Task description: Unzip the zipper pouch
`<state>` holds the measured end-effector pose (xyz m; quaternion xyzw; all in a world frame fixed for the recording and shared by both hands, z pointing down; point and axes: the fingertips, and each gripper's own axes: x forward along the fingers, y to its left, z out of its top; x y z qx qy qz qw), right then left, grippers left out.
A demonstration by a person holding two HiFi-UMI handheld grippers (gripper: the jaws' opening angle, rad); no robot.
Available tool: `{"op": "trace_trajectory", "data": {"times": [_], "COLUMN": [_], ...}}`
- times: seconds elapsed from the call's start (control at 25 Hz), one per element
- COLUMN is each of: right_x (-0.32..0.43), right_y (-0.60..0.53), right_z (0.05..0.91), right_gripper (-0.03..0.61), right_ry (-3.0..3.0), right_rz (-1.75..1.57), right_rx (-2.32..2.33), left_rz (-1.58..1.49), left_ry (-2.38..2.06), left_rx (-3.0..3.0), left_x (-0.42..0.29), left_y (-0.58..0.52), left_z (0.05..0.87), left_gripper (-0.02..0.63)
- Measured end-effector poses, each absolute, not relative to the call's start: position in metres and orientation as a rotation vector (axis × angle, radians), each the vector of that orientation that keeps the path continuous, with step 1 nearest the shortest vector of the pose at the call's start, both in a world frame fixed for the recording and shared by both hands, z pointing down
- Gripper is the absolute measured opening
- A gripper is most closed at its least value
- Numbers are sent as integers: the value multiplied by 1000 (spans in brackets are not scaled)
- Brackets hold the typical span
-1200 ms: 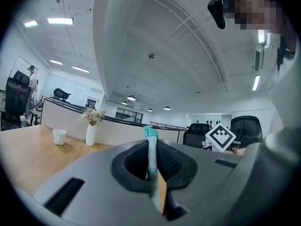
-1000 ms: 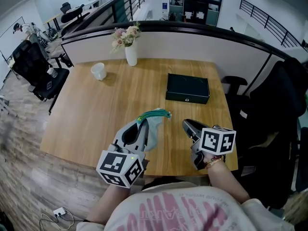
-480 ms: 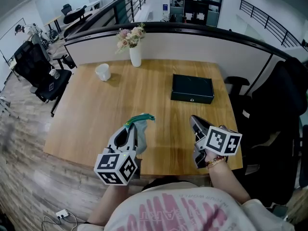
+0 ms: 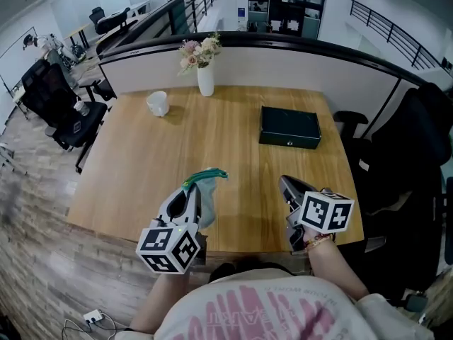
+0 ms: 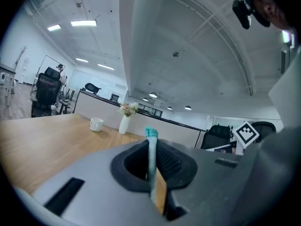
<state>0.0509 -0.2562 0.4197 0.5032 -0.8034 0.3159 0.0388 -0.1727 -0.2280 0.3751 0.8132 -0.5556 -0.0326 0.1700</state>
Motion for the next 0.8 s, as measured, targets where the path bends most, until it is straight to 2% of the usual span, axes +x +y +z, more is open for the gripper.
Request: {"op": "trace_trajectory", "data": {"times": [0.4, 0.8], "right_x": [43, 73], "right_y": [-236, -214], "right_z": [413, 414], "right_gripper": [-2, -2], "right_ry": [-2490, -2484], "right_rz": [930, 928], "right_rx": [1468, 1474], "left_rz": [-122, -142], "left_ry": [-1599, -1615], "left_rx": [2314, 2316], "left_x": [-174, -156], "left_y": [-211, -196], "left_z": [365, 353], "left_gripper": [12, 12]}}
